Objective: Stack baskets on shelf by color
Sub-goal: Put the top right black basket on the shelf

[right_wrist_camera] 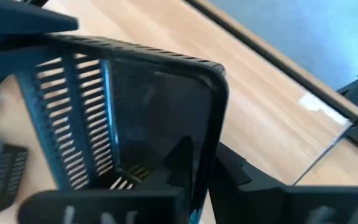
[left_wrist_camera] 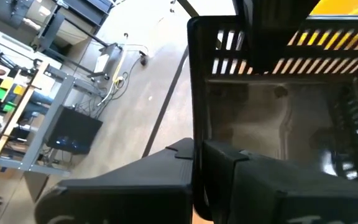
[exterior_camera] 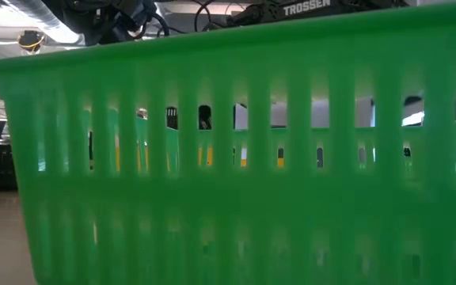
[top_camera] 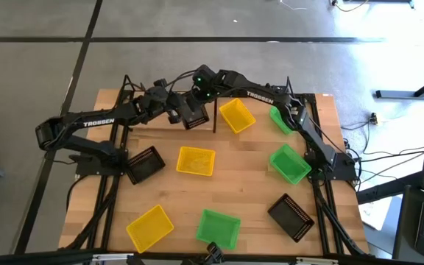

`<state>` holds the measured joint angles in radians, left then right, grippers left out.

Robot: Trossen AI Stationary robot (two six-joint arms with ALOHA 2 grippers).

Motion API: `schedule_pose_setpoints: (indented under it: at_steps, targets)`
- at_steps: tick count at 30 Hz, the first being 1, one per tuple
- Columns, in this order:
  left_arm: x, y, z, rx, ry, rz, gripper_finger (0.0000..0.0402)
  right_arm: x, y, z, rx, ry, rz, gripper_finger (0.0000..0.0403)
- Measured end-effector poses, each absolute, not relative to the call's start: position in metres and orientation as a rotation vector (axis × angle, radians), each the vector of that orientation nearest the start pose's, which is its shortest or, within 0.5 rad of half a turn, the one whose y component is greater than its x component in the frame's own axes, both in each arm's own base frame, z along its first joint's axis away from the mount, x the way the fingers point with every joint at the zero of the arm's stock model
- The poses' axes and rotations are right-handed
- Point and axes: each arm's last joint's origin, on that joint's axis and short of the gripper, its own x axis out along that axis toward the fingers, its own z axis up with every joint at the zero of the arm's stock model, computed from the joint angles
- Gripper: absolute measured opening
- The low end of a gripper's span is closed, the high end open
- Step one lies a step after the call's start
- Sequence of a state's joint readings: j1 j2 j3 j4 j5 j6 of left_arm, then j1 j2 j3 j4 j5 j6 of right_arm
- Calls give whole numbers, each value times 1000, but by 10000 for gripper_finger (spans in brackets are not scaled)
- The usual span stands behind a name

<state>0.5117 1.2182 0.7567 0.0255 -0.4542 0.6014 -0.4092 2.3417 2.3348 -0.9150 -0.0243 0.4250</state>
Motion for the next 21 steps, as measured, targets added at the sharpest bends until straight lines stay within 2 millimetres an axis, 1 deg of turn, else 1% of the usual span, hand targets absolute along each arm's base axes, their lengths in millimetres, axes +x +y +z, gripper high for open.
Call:
schedule_pose_setpoints:
  at_steps: [5,9,13,15,18,21]
  targets:
    - [218,137,252,526,772,757,1,467,-200,274,542,836,-493,70]
    - [216,136,248,523,820,733,1,467,-200,277,538,821,-486,89]
    - [215,136,246,513,841,727,1,467,-200,281,527,817,-483,91]
    - [214,137,246,493,838,736,0,467,-201,285,488,801,-482,91]
    - [212,140,245,461,831,741,0,464,-200,292,419,798,-526,90]
    - [210,143,245,450,834,738,0,460,-197,303,338,792,-557,90]
